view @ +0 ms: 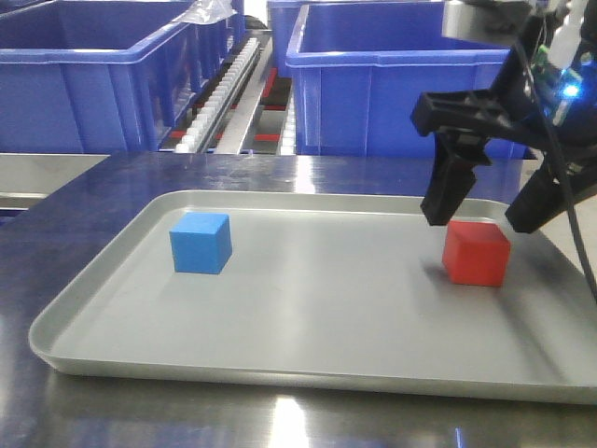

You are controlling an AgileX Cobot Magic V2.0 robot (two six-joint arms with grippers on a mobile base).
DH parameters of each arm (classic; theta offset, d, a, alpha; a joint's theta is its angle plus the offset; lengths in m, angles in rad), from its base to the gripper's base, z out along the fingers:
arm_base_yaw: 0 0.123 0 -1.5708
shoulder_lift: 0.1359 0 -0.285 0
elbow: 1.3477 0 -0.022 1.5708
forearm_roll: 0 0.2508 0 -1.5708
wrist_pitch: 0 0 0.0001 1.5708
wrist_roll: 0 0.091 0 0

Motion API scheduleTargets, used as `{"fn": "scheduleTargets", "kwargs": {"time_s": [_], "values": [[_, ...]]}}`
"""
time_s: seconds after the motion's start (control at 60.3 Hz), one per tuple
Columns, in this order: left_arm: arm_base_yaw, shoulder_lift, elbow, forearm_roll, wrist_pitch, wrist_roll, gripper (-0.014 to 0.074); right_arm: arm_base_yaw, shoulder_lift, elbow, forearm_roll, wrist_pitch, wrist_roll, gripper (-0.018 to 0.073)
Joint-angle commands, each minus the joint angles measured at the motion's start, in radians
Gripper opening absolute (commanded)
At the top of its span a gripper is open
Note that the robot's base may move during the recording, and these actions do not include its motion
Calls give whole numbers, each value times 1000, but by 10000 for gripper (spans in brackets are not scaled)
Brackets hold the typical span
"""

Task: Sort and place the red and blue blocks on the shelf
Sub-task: 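Lower the right gripper around the red cube and close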

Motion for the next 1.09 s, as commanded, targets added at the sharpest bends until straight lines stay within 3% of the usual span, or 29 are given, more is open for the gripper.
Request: {"fn": "scheduleTargets", "kwargs": {"time_s": [0.0, 0.895, 1.078], "values": [[-1, -15, 21, 2, -84, -2, 123, -2, -27, -33, 6, -47, -1, 571], [-1, -15, 21, 2, -84, -2, 123, -2, 30, -33, 3, -61, -1, 566], [-1, -15, 21, 2, -84, -2, 123, -2, 30, -33, -1, -66, -1, 403]]}}
